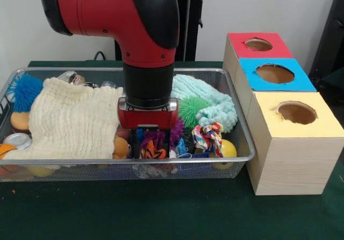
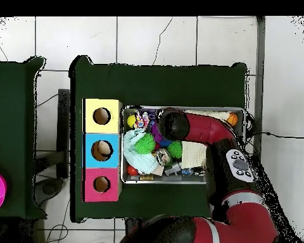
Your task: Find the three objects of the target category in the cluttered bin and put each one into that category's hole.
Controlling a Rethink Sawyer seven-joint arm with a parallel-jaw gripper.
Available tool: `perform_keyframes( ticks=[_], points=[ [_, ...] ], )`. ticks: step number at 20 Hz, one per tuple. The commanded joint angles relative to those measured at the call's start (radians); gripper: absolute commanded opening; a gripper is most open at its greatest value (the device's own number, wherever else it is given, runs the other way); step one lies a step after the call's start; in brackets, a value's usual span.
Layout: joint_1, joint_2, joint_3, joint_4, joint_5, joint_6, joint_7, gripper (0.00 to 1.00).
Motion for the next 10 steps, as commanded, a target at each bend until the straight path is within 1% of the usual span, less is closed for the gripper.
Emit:
perform_keyframes(
  ticks=[1, 6, 7, 10],
  points=[
    [-0.041, 0.004, 0.134, 0.061, -0.051, -0.11, 0.018, 1.0],
    [-0.045, 0.009, 0.161, 0.067, -0.054, -0.09, 0.008, 1.0],
    [-0.049, 0.011, 0.167, 0.068, -0.052, -0.083, 0.006, 0.0],
    [-0.055, 0.013, 0.177, 0.067, -0.056, -0.084, -0.003, 0.0]
  ],
)
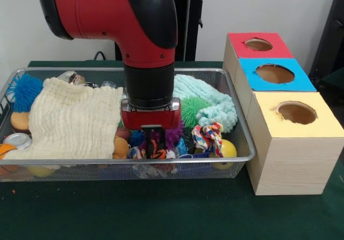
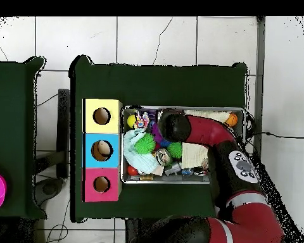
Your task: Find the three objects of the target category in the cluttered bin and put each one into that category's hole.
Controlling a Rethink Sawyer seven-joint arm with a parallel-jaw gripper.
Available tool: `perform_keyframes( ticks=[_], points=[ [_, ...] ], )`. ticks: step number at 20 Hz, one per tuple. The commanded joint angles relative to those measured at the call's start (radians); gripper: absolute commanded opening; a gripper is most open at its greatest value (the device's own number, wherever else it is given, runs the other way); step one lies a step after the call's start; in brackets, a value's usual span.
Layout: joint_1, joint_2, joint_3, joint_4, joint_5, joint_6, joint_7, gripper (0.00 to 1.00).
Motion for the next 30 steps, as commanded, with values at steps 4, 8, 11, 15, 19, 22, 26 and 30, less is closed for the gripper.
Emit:
perform_keyframes(
  ticks=[4, 8, 11, 15, 19, 22, 26, 30],
  points=[
    [-0.012, 0.001, 0.115, 0.039, -0.064, -0.074, 0.008, 0.0],
    [0.025, -0.05, 0.064, 0.041, -0.077, -0.075, 0.041, 0.0],
    [0.145, -0.163, -0.101, 0.01, -0.124, -0.043, 0.109, 0.0],
    [0.28, -0.227, -0.272, -0.051, -0.172, 0.004, 0.169, 0.0],
    [0.32, -0.236, -0.318, -0.074, -0.162, 0.028, 0.17, 0.0],
    [0.35, -0.231, -0.355, -0.086, -0.164, 0.005, 0.181, 0.0],
    [0.458, -0.219, -0.504, -0.121, -0.203, -0.089, 0.256, 0.0],
    [0.449, -0.216, -0.494, -0.077, -0.111, 0.031, 0.253, 0.0]
  ],
)
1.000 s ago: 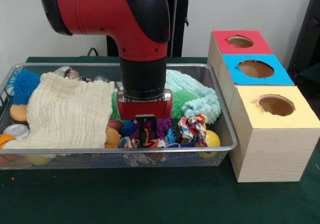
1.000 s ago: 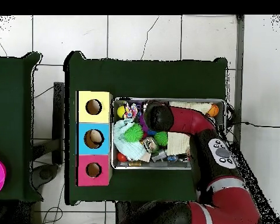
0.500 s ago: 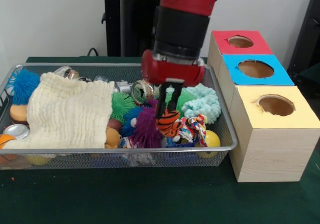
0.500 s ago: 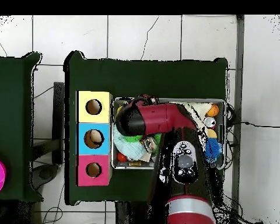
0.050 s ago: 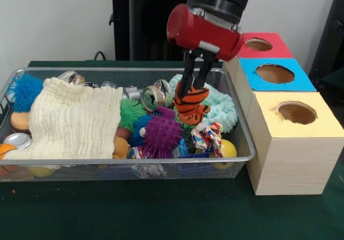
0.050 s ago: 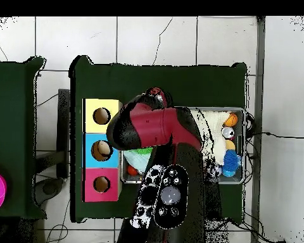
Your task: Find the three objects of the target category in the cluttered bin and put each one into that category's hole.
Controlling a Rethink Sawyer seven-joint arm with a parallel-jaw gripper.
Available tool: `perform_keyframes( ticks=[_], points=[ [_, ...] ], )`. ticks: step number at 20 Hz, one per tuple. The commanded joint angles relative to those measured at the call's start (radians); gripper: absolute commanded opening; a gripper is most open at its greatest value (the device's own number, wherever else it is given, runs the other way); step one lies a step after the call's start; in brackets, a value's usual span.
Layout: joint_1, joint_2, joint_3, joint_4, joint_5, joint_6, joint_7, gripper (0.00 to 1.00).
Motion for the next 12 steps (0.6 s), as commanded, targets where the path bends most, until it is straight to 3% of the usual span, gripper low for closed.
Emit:
perform_keyframes(
  ticks=[1, 7, 12],
  points=[
    [-0.013, 0.019, -0.081, 0.026, 0.049, 0.108, 0.249, 0.0],
    [-0.074, 0.018, -0.007, 0.128, 0.212, 0.316, 0.224, 0.0],
    [-0.079, -0.01, 0.006, 0.2, 0.281, 0.35, 0.222, 0.0]
  ],
)
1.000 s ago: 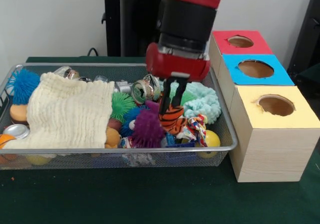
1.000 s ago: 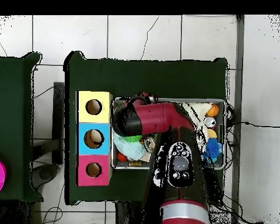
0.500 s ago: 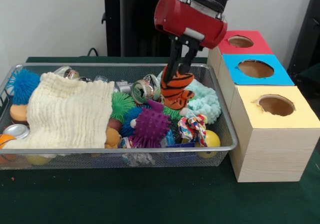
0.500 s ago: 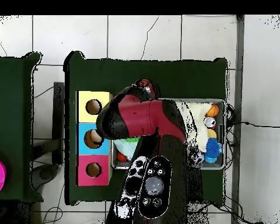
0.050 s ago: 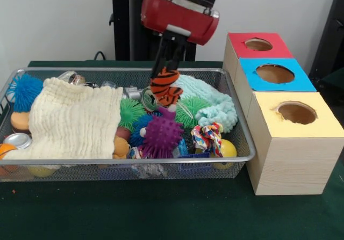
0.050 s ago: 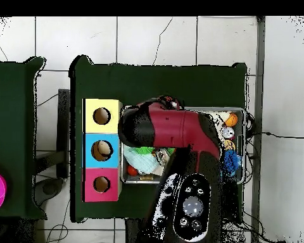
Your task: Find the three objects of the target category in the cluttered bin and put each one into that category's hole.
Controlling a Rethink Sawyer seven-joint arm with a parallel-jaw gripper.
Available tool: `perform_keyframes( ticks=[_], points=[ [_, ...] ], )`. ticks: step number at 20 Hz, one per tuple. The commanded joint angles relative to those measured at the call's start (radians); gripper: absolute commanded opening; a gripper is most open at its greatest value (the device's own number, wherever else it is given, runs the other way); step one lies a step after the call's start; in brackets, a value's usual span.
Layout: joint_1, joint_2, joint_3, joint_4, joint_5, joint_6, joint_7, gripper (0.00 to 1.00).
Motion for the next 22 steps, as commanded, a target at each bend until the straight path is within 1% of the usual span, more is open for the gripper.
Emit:
perform_keyframes(
  ticks=[1, 5, 9, 11, 15, 17, 20, 22],
  points=[
    [-0.023, -0.006, 0.038, 0.189, 0.09, 0.142, 0.227, 0.0],
    [-0.018, -0.056, 0.046, 0.305, 0.113, 0.047, 0.241, 0.0],
    [-0.032, -0.111, 0.082, 0.427, 0.149, -0.029, 0.223, 0.0],
    [-0.027, -0.132, 0.089, 0.471, 0.168, -0.048, 0.23, 0.0],
    [0.007, -0.166, 0.077, 0.55, 0.208, -0.077, 0.273, 0.0],
    [0.022, -0.175, 0.074, 0.589, 0.233, -0.106, 0.299, 0.0],
    [0.053, -0.177, 0.055, 0.626, 0.255, -0.155, 0.329, 0.0],
    [0.063, -0.177, 0.059, 0.661, 0.281, -0.187, 0.348, 0.0]
  ],
)
